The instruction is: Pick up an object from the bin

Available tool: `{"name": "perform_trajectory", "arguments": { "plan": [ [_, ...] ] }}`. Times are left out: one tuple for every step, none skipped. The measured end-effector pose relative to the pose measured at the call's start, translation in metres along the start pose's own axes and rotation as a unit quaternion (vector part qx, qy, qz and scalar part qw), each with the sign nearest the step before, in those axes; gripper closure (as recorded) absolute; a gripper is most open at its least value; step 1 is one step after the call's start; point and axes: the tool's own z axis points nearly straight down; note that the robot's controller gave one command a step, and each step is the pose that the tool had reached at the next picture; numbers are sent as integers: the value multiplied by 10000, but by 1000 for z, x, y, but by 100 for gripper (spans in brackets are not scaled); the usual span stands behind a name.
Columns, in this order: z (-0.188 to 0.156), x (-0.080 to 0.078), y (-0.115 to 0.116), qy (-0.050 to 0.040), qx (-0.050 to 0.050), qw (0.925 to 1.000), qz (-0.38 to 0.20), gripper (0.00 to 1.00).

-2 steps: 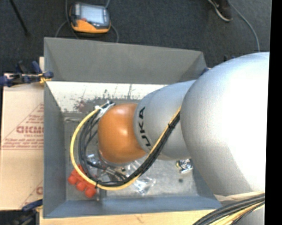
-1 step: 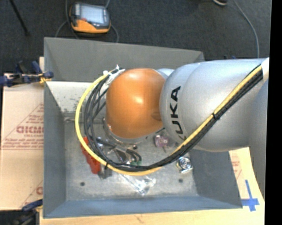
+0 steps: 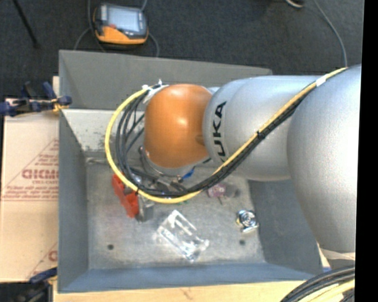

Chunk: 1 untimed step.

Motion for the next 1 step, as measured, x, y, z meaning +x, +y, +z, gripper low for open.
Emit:
{"name": "perform_trajectory", "arguments": {
  "plan": [
    [-109, -8, -26, -52, 7, 10000, 67, 100]
  ]
}}
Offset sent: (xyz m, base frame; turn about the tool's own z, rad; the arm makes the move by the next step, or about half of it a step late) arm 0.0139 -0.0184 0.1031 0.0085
